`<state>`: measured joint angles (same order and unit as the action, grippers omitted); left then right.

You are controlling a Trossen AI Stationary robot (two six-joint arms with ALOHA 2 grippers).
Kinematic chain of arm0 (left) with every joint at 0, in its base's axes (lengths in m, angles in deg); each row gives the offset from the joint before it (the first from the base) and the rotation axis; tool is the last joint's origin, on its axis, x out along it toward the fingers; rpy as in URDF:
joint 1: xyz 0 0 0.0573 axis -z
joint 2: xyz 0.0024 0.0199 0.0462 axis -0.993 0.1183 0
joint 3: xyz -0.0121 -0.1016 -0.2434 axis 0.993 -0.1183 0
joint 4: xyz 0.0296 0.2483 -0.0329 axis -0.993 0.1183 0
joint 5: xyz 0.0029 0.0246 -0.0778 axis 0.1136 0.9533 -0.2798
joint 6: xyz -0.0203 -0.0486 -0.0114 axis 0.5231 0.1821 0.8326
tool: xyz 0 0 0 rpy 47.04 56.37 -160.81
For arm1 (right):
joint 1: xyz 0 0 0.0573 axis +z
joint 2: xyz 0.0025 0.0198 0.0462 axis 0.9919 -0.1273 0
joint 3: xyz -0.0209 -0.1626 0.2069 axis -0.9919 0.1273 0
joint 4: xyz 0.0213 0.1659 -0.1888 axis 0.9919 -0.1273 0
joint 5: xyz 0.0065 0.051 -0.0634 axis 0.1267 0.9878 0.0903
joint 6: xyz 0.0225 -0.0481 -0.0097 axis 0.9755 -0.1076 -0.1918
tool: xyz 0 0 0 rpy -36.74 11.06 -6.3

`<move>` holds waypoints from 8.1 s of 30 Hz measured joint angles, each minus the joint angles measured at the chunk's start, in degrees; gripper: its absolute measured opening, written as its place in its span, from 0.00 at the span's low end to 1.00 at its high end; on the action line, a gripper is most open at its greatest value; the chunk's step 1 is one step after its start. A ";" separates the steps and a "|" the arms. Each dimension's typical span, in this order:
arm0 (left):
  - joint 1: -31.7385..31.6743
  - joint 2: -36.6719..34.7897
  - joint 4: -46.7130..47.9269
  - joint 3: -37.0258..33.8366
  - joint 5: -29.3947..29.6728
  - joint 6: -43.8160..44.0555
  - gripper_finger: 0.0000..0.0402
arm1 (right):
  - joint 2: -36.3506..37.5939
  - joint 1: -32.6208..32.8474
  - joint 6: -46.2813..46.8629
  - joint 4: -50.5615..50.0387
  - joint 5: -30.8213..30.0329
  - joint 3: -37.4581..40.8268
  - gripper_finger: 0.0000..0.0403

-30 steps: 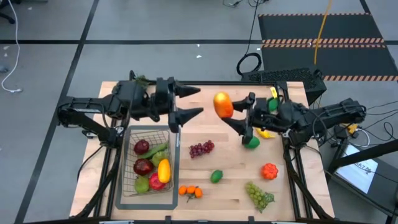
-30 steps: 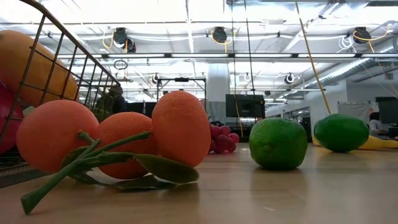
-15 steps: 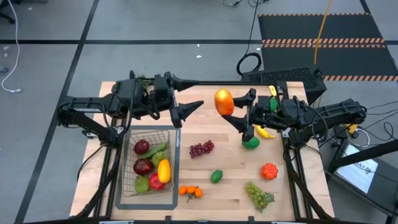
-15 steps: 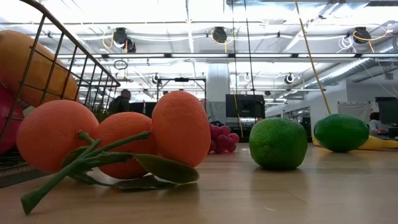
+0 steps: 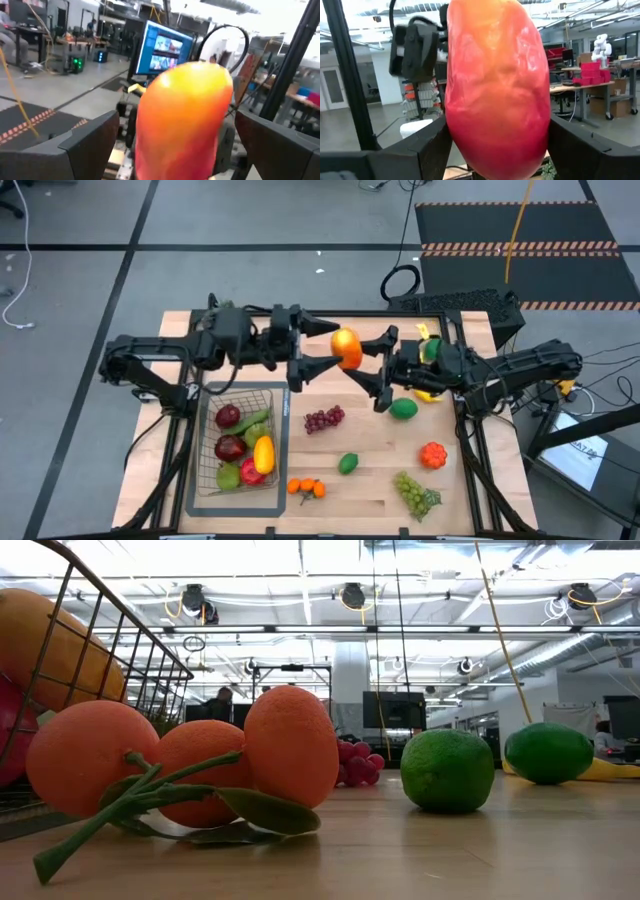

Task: Build produce basket
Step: Put the orange mango into the wire basket

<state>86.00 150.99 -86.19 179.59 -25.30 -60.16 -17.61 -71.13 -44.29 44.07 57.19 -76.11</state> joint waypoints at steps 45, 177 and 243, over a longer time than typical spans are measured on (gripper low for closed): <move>-9.21 -5.01 -7.87 0.10 -13.19 11.17 0.72 | 4.61 -2.32 4.62 -2.31 5.77 0.00 0.88; -18.06 2.37 37.73 0.05 2.54 15.83 0.61 | 23.97 -12.91 9.42 -44.36 -2.84 0.00 0.87; -20.82 -8.36 57.08 0.05 -4.98 18.98 0.33 | -50.11 -52.45 -11.85 -36.75 48.84 -20.26 0.79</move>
<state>65.18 142.62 -29.11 179.64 -30.28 -41.18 -67.72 -123.58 -56.13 7.32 106.03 -96.38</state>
